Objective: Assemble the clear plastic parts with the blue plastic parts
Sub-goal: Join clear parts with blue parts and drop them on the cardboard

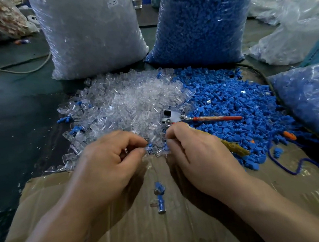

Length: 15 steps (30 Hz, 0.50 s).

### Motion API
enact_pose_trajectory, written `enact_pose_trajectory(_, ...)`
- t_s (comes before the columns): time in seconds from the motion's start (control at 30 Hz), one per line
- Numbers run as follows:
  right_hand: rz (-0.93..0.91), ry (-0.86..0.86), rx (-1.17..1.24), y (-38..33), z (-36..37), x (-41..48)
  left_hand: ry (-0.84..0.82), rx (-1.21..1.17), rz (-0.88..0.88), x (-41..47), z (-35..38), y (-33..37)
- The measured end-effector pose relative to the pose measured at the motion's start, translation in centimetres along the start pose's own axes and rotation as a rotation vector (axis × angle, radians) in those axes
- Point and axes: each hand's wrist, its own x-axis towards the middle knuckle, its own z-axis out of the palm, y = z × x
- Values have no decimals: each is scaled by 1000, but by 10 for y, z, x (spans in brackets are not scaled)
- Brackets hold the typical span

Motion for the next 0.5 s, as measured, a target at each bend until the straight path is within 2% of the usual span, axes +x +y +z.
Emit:
enact_pose_trajectory(0.13, -79, 35, 126, -8, -5, 1, -42, -356, -142, -4, 4, 11)
enact_pose_trajectory(0.23, -150, 19, 163, -15, -3, 1, -114, -483, -200, -5, 11, 11)
enact_pose_trajectory(0.33, -159, 21, 181, -15, -4, 1, -125, -746, -368, -4, 14, 6)
enact_pose_trajectory(0.43, -149, -27, 142, -14, -7, -1, -172, -818, -431, -6, 16, 8)
enact_pose_trajectory(0.5, -66, -53, 34, -7, -15, -3, -142, -808, -467, -4, 16, 8)
